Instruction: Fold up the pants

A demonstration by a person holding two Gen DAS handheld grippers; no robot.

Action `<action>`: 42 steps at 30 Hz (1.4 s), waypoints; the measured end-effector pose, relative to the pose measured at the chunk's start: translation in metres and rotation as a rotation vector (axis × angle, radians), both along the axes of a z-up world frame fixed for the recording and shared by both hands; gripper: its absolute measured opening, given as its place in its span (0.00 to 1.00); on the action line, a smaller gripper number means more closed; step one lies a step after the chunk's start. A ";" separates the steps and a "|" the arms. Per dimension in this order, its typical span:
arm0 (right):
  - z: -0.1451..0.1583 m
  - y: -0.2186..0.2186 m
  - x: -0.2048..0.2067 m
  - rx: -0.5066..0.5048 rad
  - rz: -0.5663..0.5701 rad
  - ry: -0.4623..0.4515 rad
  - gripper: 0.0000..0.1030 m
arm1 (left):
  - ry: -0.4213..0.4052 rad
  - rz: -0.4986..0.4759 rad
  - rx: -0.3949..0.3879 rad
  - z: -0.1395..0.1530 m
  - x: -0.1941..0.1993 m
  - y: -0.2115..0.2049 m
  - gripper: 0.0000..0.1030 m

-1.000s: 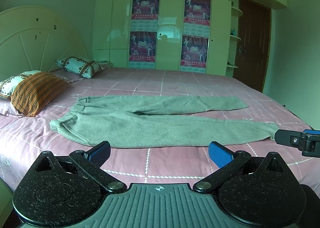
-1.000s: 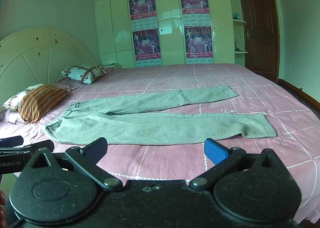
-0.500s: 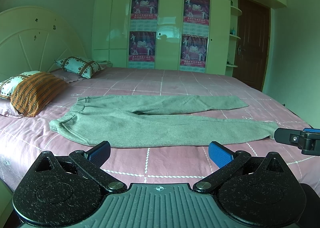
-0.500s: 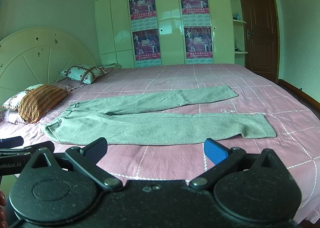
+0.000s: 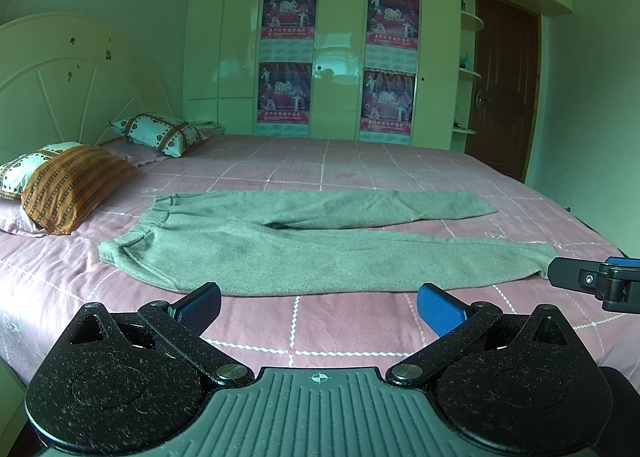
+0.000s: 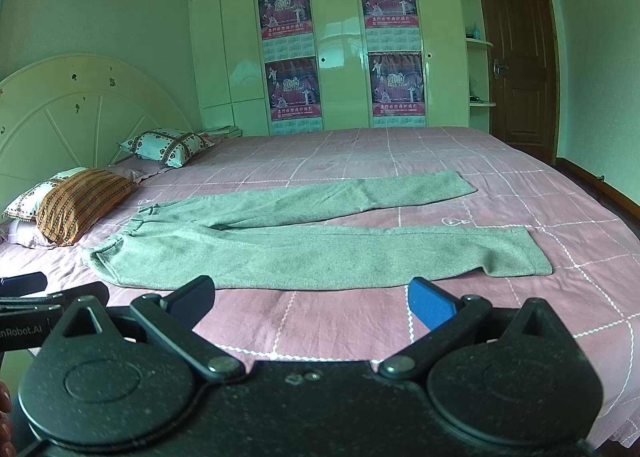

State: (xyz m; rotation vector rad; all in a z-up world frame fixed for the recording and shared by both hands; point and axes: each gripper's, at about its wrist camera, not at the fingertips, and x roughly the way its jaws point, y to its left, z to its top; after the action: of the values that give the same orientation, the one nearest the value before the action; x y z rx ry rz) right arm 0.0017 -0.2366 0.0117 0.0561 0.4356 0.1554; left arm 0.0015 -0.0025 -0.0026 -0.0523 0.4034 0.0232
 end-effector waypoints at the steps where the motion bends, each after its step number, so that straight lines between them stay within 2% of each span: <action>1: 0.000 0.000 0.000 -0.001 -0.001 0.000 0.94 | 0.001 0.000 0.001 0.000 0.000 0.000 1.00; 17: -0.001 0.000 0.001 0.001 -0.001 0.001 0.94 | -0.003 -0.003 0.010 -0.001 0.002 0.002 1.00; 19: 0.003 -0.001 0.007 0.033 0.002 0.013 0.94 | -0.006 0.010 0.027 0.000 0.009 0.006 1.00; 21: 0.013 -0.004 0.021 0.086 0.006 -0.010 0.94 | -0.004 0.010 0.035 0.002 0.022 0.017 1.00; 24: 0.024 0.003 0.046 0.010 0.031 -0.073 0.94 | 0.004 0.046 0.001 0.006 0.050 0.044 1.00; 26: 0.026 0.005 0.065 -0.033 0.058 -0.080 0.94 | 0.028 0.069 0.043 0.008 0.075 0.059 1.00; 29: 0.025 -0.001 0.090 -0.023 0.077 -0.047 0.94 | 0.024 0.091 0.114 0.015 0.104 0.077 1.00; 33: 0.022 -0.009 0.123 0.019 0.068 -0.010 0.94 | 0.046 0.111 0.162 0.024 0.142 0.102 1.00; 35: 0.021 -0.007 0.145 0.024 0.073 0.011 0.92 | 0.030 0.117 0.189 0.026 0.156 0.115 1.00; 39: 0.016 0.001 0.191 0.013 0.094 0.060 0.91 | 0.039 0.126 0.125 0.027 0.194 0.151 1.00; 42: 0.012 0.013 0.229 -0.014 0.122 0.085 0.84 | 0.136 0.090 0.063 0.018 0.238 0.186 1.00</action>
State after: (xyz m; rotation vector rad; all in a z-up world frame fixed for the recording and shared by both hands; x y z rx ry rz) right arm 0.2310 -0.2236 0.0241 0.0227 0.5256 0.2712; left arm 0.2398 0.1840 0.0152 -0.0071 0.5356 0.1290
